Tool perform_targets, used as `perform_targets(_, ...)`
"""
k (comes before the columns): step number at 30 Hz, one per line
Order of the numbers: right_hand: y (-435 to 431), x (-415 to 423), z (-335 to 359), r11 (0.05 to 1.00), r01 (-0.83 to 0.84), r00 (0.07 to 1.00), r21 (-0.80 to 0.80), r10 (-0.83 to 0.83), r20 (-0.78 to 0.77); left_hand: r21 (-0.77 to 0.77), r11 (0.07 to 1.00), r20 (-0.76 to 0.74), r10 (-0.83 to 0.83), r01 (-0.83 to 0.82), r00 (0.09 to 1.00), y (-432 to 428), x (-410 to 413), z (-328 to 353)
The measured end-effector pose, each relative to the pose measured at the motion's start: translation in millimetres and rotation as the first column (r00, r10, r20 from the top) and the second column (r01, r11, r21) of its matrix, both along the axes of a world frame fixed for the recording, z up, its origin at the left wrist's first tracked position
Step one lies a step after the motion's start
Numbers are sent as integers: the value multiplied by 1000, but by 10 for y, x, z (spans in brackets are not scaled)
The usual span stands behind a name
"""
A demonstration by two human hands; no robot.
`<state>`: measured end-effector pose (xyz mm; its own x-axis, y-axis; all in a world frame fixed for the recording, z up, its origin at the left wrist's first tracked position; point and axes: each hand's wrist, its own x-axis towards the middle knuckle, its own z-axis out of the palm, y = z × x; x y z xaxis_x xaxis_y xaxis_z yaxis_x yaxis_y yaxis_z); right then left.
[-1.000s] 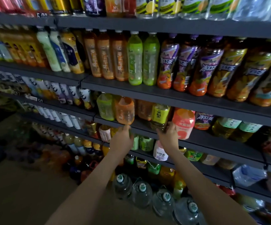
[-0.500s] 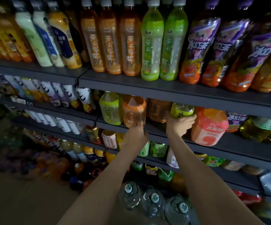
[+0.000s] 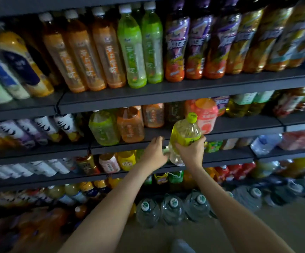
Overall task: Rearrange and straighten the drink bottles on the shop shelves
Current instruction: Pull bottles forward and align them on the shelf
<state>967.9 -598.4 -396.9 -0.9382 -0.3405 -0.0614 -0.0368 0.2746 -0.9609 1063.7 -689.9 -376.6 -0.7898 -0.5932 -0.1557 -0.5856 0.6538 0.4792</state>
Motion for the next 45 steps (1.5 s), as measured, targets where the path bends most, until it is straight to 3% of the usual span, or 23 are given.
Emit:
perform_targets(4,520,-32,65,998,35,999,58,-36,-1,90,978,-24,-184,185,983,282,-300,-129)
perform_targets(8,1071,-296,183,992,106,994,67,-107,8,62,954,-59,-290,294,955,693,-764,-222)
perform_targets(11,1524,-630,298,985,167,985,39,-168,33,144,929,-125,-323,339,938,1109,-1232,-267)
perform_targets(13,1864,-912,331,980,195,980,29,-196,41,193,915,-196,-318,355,928,1324,-1765,-664)
perform_targets(18,2837,-1725,392,969,244,968,48,-246,42,263,898,-192,-311,354,931,2574,-2492,-13)
perform_targets(25,3963,-2769,456,966,241,970,90,-243,19,244,854,-300,-384,460,873,3662,-3558,64)
perform_targets(28,4166,-3148,475,967,230,973,105,-232,3,261,827,-331,-408,498,851,3836,-3900,69)
perform_targets(41,4115,-4798,352,987,119,991,107,-125,47,280,867,-362,-301,411,882,3828,-5393,-45)
perform_targets(45,4119,-5127,305,988,92,993,121,-101,64,326,872,-304,-269,365,914,3834,-5730,-154)
